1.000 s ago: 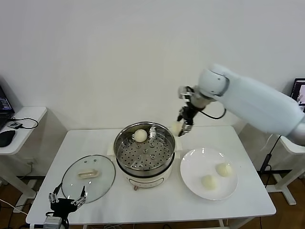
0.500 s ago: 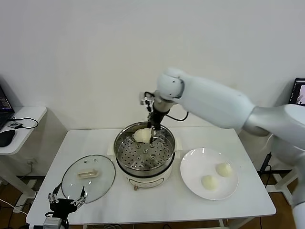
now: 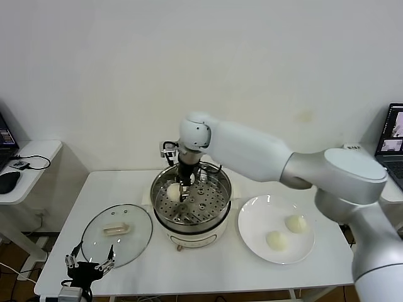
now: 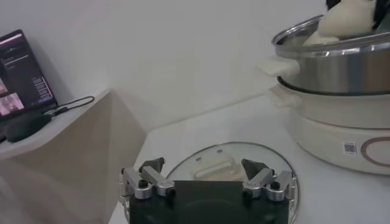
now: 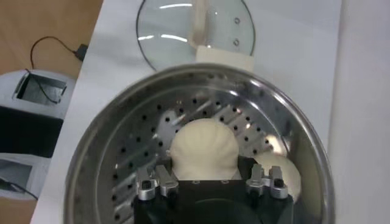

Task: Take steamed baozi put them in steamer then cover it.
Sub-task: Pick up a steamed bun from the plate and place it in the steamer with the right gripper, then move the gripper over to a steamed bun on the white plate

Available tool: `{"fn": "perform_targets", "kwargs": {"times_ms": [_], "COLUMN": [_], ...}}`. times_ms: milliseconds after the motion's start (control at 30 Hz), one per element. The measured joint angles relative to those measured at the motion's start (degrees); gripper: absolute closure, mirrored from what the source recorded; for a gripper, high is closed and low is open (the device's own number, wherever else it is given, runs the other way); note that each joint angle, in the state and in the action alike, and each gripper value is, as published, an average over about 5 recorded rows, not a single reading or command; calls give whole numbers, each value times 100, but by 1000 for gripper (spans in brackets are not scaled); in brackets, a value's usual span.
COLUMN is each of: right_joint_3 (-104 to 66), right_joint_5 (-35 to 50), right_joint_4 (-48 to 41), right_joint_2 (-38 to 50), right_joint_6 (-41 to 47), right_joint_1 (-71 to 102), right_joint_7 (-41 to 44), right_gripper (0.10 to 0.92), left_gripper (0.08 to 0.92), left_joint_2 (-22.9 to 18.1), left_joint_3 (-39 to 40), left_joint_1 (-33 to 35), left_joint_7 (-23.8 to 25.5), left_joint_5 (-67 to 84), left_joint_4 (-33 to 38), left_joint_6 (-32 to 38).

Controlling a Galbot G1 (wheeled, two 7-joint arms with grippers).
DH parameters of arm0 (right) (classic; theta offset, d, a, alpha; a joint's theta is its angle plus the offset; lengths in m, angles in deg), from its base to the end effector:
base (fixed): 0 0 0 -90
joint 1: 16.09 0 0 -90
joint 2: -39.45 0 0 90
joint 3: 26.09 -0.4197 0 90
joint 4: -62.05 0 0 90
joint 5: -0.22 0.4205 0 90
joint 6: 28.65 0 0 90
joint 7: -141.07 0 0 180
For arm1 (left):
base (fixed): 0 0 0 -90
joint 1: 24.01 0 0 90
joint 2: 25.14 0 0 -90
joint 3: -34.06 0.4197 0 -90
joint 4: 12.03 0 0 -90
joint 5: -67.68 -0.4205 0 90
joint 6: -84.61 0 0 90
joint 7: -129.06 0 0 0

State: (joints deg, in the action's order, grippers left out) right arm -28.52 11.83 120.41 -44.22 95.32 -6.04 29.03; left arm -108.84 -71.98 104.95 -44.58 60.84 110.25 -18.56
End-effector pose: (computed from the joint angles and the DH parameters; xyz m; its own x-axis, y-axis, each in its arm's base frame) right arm 0.6681 0.2849 -0.1030 -0.0437 -0.2736 0.9609 -0.9654 -0.2360 -0.1111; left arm 0.1505 0.1190 -0.3573 -0.9340 -0.1457 0.3263 -0.0300 0.9419 0.3346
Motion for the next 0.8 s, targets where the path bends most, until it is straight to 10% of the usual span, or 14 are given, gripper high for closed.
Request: {"fn": "perform_targets", "kwargs": {"times_ms": [800], "right_joint_3": [-208], "right_joint_5": [-16], "right_joint_4": [142], "right_joint_2": [229], "right_joint_6": [56], "right_joint_1": [93], "right_joint_7": [-232], "right_gripper": [203], "left_gripper": [177], "left_joint_2": [-20], "left_joint_3": [26], "left_joint_1": [-65], "left_joint_7": [18], "left_joint_5": [-6], "left_joint_4": [-41], "left_joint_6": [-2]}}
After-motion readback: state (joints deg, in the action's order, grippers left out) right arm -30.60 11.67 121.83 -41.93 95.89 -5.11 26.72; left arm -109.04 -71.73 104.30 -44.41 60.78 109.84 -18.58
